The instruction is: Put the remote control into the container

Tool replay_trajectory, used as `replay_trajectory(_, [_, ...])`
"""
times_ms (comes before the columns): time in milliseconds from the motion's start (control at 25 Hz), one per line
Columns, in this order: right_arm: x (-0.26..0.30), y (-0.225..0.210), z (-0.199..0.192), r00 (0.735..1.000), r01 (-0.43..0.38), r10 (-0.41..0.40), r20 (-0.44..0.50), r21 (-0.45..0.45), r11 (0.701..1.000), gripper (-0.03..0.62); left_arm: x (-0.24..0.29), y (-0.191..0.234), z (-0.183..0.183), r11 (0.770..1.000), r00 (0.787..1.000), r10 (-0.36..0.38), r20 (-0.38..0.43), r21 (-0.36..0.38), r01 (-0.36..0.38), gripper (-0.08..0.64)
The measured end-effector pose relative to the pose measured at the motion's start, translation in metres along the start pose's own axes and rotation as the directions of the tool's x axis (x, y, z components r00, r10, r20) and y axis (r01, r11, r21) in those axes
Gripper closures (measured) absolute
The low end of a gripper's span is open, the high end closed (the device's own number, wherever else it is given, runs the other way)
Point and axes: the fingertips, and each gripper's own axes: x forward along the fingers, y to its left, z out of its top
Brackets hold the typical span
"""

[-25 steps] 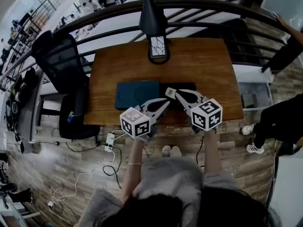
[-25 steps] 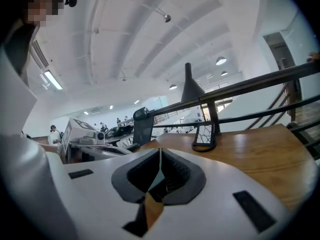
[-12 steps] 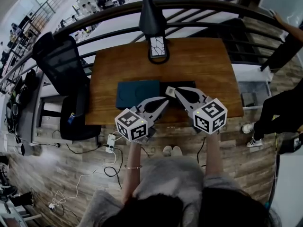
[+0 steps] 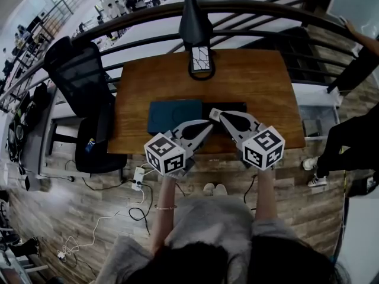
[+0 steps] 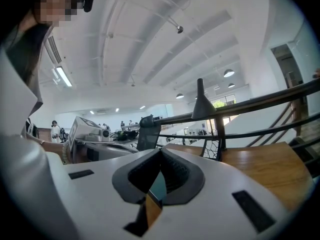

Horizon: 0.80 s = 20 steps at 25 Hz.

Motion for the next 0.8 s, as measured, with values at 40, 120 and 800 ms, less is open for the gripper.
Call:
replay_trajectory(40, [0.0,0.0,0.0,1.0,0.0,0.0,0.001,-0.002,1.0,0.563,0.0,0.0,0.0,1.0,1.0,-0.001,0.0,0.002,0.001,0.557])
replay_trajectory(120, [0.0,0.0,0.0,1.0,0.0,0.0,0.004,-0.004,1.0,0.563,0.001,0.0,0.0,1.0,1.0,-0.003,-0.001,0.005,0.003,0.557])
replay_trajectory(800, [0.005,0.002,-0.009,1.0,0.003,-0.003,-0.017,-0.002,1.0,0.563,0.002,0.003,-0.004,0.999,0.999,-0.034,-0.024,0.007,0.035,0.557])
